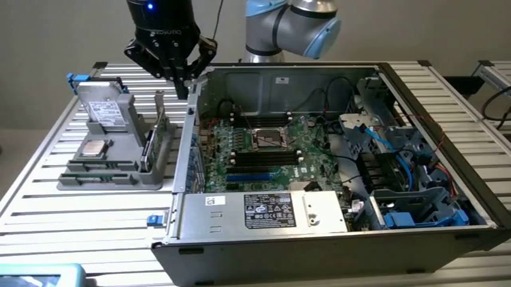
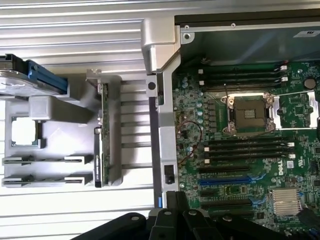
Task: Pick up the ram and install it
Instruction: 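Reach for the ram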
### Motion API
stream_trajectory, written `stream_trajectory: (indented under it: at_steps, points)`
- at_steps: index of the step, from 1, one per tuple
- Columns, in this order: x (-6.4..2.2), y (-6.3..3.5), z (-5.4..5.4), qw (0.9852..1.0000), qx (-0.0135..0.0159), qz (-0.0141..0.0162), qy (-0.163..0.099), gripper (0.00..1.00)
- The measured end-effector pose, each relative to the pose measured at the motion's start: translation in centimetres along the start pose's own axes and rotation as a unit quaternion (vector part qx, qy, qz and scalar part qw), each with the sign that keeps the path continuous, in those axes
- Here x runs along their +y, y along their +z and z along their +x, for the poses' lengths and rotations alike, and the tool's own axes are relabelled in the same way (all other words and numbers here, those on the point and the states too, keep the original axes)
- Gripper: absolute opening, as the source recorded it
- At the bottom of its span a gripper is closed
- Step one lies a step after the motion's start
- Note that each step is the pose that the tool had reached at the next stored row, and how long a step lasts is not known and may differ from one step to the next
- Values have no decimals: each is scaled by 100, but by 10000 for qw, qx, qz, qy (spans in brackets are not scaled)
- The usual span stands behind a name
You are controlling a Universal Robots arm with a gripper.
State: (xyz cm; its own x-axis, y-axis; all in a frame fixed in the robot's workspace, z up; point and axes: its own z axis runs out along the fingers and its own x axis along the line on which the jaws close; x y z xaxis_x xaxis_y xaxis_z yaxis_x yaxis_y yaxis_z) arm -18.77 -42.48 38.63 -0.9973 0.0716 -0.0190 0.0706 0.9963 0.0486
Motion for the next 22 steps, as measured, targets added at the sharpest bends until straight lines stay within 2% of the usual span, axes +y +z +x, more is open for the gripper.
stream_trajectory:
  at_steps: [17, 22]
  points:
    - [-200, 37, 760, 10000, 0, 0, 0, 11]
    - [-276, 84, 916, 10000, 4, 1, 0, 11]
